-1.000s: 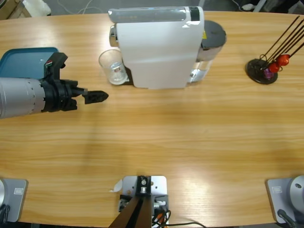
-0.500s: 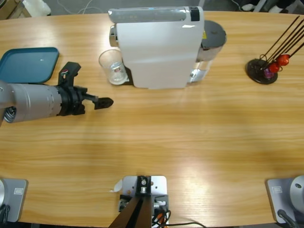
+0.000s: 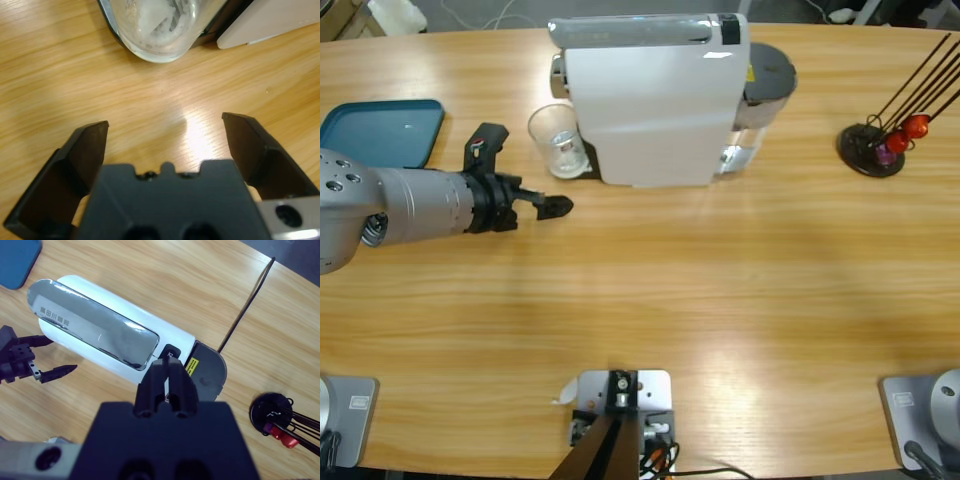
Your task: Pour coffee
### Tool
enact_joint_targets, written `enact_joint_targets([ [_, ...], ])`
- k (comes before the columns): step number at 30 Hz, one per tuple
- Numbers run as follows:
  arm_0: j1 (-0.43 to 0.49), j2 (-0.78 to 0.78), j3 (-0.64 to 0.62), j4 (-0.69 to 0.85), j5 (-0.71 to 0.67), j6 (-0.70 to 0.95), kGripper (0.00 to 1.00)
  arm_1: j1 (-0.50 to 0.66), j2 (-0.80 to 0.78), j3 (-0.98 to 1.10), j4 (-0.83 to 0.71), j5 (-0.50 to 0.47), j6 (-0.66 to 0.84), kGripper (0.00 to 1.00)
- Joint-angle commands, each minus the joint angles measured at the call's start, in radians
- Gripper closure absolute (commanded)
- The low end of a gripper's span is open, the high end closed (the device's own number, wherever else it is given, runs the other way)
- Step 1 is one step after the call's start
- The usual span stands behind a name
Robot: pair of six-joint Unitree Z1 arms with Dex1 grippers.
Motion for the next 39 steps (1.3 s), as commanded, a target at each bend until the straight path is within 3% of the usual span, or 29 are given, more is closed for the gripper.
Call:
enact_joint_targets([
  [1,-0.008,0.036,0.001,-0.011,0.022,-0.012,0.018,-0.022,0.058,0.028,-0.018,0.074,-0.003,1.0],
  [7,-0.008,0.047,0.0,-0.011,0.033,-0.014,0.018,-0.031,0.06,0.084,-0.056,0.115,-0.005,1.0],
  [39,-0.008,0.052,0.018,-0.023,0.076,-0.014,0.018,-0.052,0.093,0.117,-0.074,0.096,-0.016,1.0],
])
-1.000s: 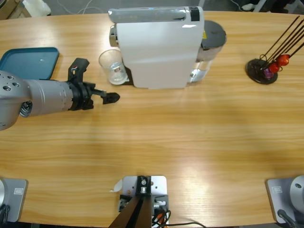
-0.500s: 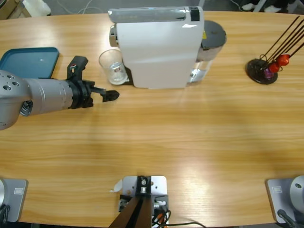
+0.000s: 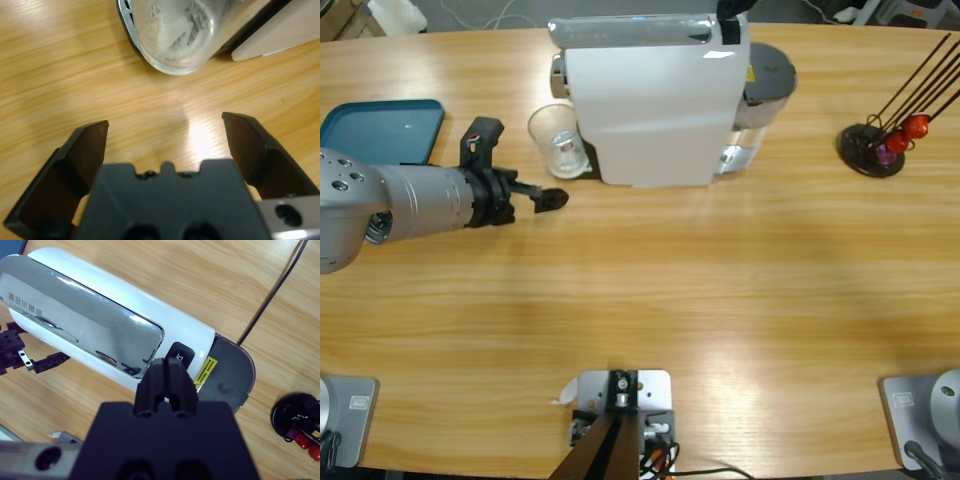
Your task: Pour coffee
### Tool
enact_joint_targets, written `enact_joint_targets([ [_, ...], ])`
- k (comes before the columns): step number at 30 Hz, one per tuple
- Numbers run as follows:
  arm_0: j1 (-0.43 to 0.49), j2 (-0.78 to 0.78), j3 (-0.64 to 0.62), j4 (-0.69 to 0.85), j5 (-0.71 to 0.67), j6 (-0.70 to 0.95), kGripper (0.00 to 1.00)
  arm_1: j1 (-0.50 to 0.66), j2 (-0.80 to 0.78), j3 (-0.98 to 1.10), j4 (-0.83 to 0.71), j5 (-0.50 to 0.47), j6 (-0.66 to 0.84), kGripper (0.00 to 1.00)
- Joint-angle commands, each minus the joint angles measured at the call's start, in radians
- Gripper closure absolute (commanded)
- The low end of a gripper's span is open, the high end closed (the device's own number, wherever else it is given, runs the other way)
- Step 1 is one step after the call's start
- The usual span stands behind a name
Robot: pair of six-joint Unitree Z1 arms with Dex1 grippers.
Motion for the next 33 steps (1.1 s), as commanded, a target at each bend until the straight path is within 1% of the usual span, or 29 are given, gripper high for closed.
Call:
enact_joint_targets([
  [1,-0.008,0.043,0.018,-0.01,0.017,-0.013,0.018,-0.011,0.038,0.019,-0.009,-0.006,-0.017,1.0],
  [5,-0.008,0.042,0.022,-0.01,0.017,-0.013,0.018,-0.011,0.029,0.005,-0.006,-0.034,-0.033,1.0],
  [11,-0.008,0.043,0.028,-0.01,0.018,-0.013,0.018,-0.007,0.023,-0.017,0.002,-0.049,-0.04,1.0],
  [33,-0.008,0.042,0.044,-0.01,0.026,-0.016,0.018,-0.004,0.029,0.074,0.002,-0.049,-0.052,1.0],
])
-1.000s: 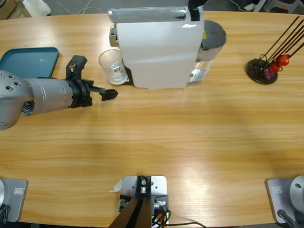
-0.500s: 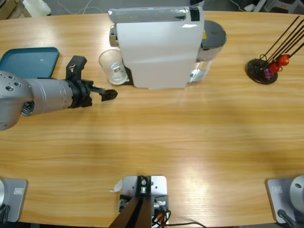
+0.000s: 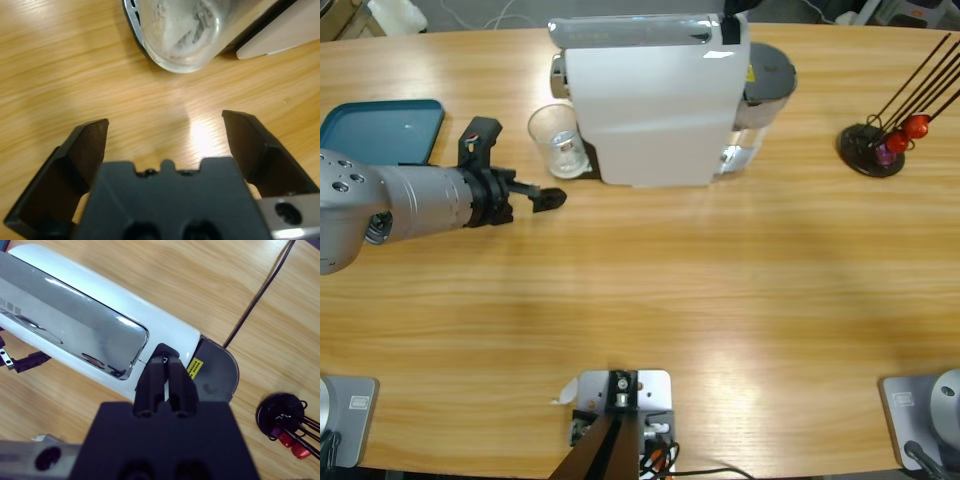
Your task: Pour coffee
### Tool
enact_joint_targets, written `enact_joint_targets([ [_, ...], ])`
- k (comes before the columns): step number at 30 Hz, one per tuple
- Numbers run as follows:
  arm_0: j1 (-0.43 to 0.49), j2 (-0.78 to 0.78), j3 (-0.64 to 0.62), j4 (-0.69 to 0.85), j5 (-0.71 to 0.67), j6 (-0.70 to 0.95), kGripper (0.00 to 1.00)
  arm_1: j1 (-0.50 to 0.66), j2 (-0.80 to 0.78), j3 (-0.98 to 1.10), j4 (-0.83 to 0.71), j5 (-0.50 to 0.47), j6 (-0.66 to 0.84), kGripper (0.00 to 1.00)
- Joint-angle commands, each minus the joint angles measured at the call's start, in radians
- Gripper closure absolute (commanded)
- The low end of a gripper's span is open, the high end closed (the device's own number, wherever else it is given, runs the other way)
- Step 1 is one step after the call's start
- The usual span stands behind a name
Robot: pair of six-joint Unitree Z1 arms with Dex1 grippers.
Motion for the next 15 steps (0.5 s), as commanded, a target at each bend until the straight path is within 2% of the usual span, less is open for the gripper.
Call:
enact_joint_targets([
  [1,-0.008,0.041,0.043,-0.01,0.015,-0.016,0.018,-0.004,0.03,0.067,0.003,-0.002,-0.013,1.0],
  [4,-0.008,0.037,0.044,-0.01,0.017,-0.016,0.018,-0.004,0.025,0.056,0.003,-0.01,-0.013,1.0],
  [8,-0.008,0.011,0.04,-0.014,0.018,-0.009,0.018,0.013,-0.046,-0.089,-0.022,-0.011,-0.024,1.0],
  [9,-0.008,0.001,0.039,-0.015,0.018,-0.007,0.018,0.039,-0.079,-0.134,-0.024,-0.03,-0.046,0.737],
  [10,-0.008,-0.008,0.038,-0.015,0.018,-0.007,0.018,0.059,-0.109,-0.147,-0.025,-0.032,-0.051,0.078],
  [11,-0.008,-0.016,0.038,-0.015,0.017,-0.007,0.018,0.076,-0.143,-0.142,-0.024,-0.034,-0.051,0.0],
  [15,-0.008,-0.047,0.042,-0.014,0.018,-0.003,0.013,0.17,-0.298,-0.018,-0.02,-0.055,-0.051,0.0],
])
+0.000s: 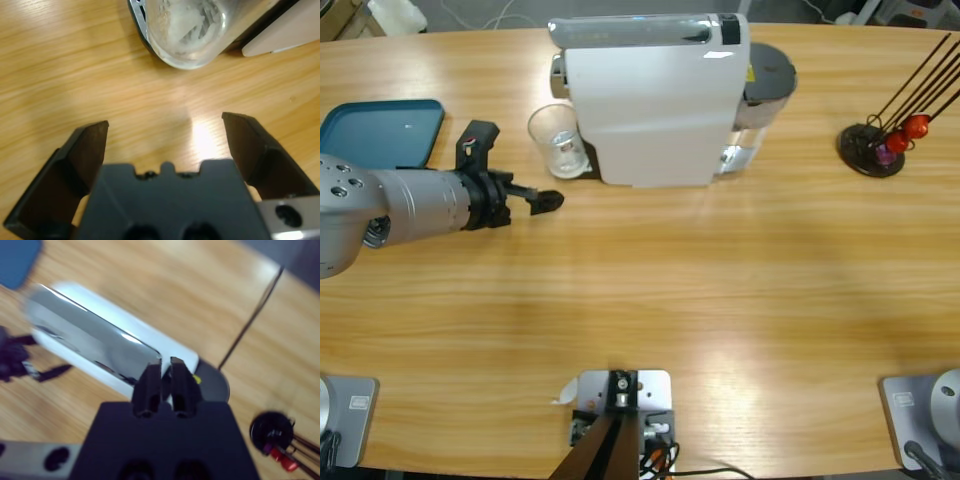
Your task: Pour coffee
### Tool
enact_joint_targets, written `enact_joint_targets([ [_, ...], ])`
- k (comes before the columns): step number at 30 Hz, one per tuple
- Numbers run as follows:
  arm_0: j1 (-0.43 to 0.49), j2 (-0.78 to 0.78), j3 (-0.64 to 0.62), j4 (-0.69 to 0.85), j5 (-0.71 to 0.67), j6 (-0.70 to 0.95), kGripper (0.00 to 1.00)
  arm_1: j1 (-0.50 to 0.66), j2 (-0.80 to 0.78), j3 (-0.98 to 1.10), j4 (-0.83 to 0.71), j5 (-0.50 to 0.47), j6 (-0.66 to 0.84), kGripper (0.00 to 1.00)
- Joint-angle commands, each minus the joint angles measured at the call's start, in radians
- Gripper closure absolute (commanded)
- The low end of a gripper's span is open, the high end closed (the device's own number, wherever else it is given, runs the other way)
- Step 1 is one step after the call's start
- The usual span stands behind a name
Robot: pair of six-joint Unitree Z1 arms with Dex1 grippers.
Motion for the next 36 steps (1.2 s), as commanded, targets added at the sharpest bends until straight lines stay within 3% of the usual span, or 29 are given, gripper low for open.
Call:
enact_joint_targets([
  [1,-0.008,-0.048,0.022,-0.009,0.014,0.006,0.013,0.163,-0.301,0.154,-0.005,-0.041,-0.022,0.0],
  [6,-0.008,-0.04,0.005,-0.019,0.014,0.007,0.013,0.276,-0.521,0.568,-0.069,-0.093,-0.021,0.0],
  [10,-0.008,-0.088,0.022,-0.017,0.014,0.009,0.013,0.299,-0.643,0.851,-0.198,-0.106,-0.008,0.0],
  [18,0.006,-0.141,0.013,0.001,0.017,0.031,0.013,0.301,-0.841,1.098,-0.255,-0.062,-0.008,0.0],
  [21,0.0,-0.246,0.039,0.032,-0.004,0.106,0.015,0.301,-0.877,1.169,-0.322,-0.06,-0.01,0.0],
  [29,0.016,-0.532,0.034,0.282,-0.134,0.294,0.013,0.301,-0.849,1.447,-0.726,-0.061,-0.016,0.0],
  [36,0.059,-0.553,0.039,0.302,-0.19,0.304,0.014,0.301,-0.826,1.48,-0.775,-0.183,-0.017,0.0],
])
